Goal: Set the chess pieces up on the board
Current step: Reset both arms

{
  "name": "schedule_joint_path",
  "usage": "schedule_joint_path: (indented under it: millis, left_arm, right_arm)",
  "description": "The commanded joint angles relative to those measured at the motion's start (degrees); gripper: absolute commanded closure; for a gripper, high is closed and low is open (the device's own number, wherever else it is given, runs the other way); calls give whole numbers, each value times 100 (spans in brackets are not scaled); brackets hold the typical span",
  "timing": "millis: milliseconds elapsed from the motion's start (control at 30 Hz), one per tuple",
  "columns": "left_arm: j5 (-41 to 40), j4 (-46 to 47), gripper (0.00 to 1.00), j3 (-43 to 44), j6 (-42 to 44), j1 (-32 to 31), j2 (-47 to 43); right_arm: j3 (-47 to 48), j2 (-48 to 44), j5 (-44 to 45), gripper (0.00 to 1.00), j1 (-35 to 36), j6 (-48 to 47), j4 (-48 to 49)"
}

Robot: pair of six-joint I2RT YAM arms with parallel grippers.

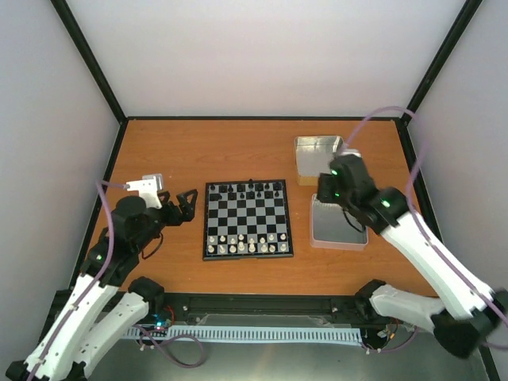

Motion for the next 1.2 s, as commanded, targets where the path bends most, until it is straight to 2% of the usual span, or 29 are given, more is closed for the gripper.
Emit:
schedule_joint_path:
  millis: [0, 167, 467, 667, 1167]
  left_arm:
    - [-178, -404, 0, 418, 639, 47, -494]
    - [-519, -441, 0, 678, 934, 47, -1130]
    - [-1318, -905, 0, 1336, 1521, 47, -1594]
    - [-1534, -1081, 0, 1508, 1700, 47, -1750]
    - [-1808, -1186, 0, 1588, 1732, 47, -2004]
  right_arm:
    - [-486, -1375, 1134, 38, -27, -386, 101]
    - [-651, -2595, 1613, 31, -27, -690, -189]
    - [-642, -3936, 2063, 18, -27, -810, -576]
    - [-613, -4254, 2179, 13, -27, -858, -641]
    - [-585, -4668, 2469, 10, -28, -919, -645]
